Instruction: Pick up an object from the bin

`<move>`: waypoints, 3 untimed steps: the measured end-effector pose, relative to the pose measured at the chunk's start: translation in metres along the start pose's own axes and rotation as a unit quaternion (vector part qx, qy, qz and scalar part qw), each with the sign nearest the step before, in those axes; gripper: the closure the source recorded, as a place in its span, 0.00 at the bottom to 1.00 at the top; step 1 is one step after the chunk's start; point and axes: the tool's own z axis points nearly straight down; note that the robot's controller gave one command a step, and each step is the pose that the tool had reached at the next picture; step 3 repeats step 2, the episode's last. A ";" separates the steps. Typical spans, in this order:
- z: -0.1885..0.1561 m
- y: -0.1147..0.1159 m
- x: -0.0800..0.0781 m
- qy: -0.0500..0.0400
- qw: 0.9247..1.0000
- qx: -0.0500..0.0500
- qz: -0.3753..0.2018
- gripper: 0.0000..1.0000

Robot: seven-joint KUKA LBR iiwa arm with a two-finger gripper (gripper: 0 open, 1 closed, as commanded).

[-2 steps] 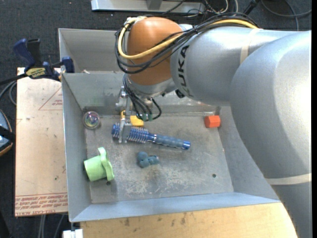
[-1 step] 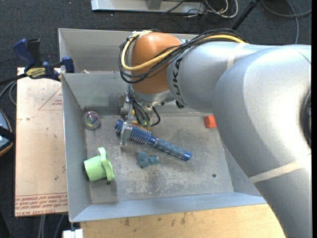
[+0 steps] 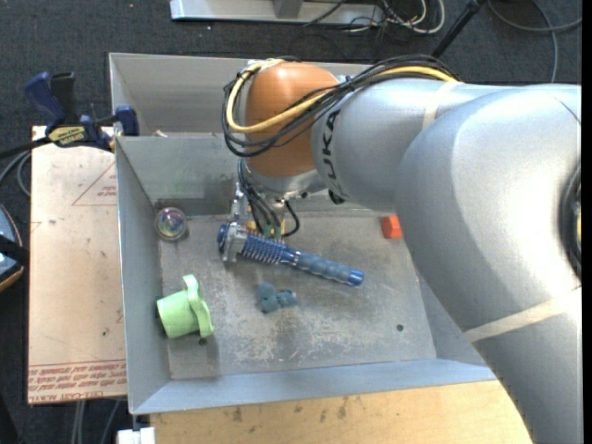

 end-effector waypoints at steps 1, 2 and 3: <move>-0.052 0.004 0.010 -0.003 1.000 0.000 -0.011 1.00; -0.142 0.019 0.011 -0.005 1.000 -0.001 -0.004 1.00; -0.142 0.019 0.011 -0.005 1.000 -0.001 -0.004 1.00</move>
Offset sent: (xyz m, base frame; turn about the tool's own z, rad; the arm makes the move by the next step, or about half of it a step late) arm -0.0103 0.0043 0.0493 -0.0223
